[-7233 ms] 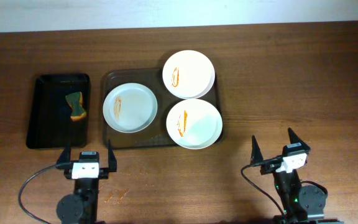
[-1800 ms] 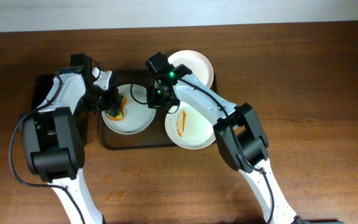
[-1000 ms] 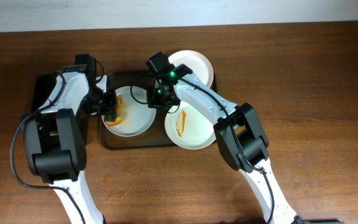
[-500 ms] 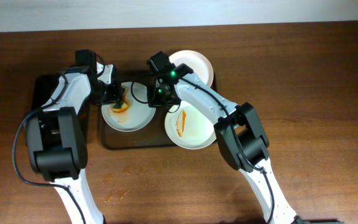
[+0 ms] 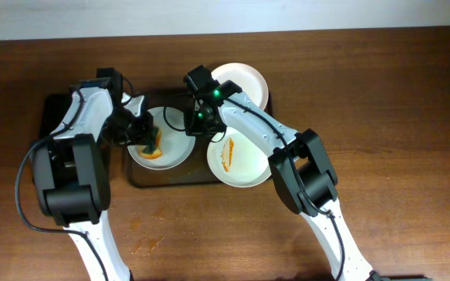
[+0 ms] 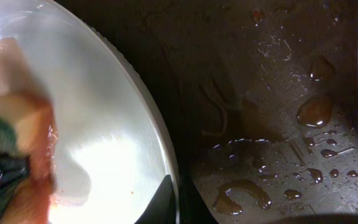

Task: Clean dirty plates on tray and stack at the side
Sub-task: 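Scrub the left plate with the sponge while right gripper holds it, then lift the sponge away with the left gripper, then lift the cleaned plate with right gripper and place it right of tray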

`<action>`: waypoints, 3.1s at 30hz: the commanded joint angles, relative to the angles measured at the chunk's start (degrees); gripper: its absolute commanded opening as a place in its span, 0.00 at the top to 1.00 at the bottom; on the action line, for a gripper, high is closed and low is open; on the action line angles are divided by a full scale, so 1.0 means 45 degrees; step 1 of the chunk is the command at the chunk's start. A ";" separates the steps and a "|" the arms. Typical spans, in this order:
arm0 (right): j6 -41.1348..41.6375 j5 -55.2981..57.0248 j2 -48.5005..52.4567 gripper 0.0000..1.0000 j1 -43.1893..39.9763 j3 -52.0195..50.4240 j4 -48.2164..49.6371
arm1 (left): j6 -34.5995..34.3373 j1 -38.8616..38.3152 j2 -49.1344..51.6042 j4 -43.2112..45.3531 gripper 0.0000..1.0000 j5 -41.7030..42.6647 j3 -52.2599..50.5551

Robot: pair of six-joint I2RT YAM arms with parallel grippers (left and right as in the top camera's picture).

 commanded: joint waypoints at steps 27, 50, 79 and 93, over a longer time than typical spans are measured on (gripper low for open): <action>0.0136 -0.0219 0.0112 0.96 0.0170 -0.0034 -0.0690 | -0.0733 -0.0107 0.0180 0.0597 0.99 -0.0772 0.0015; -0.1360 0.6402 -0.3478 0.96 0.0282 0.1107 -0.2900 | -0.0874 0.0015 0.0189 -0.2438 0.99 -0.2404 0.8272; -0.1098 1.9258 -0.4129 0.96 0.4396 0.1103 -0.3905 | -0.0874 -0.0044 0.0209 -0.1637 0.99 -0.2404 0.6664; -0.1647 0.4391 -0.5105 0.96 -0.4231 0.1069 -0.5882 | -0.0869 -0.0044 0.0209 -0.1608 0.99 -0.2458 0.6664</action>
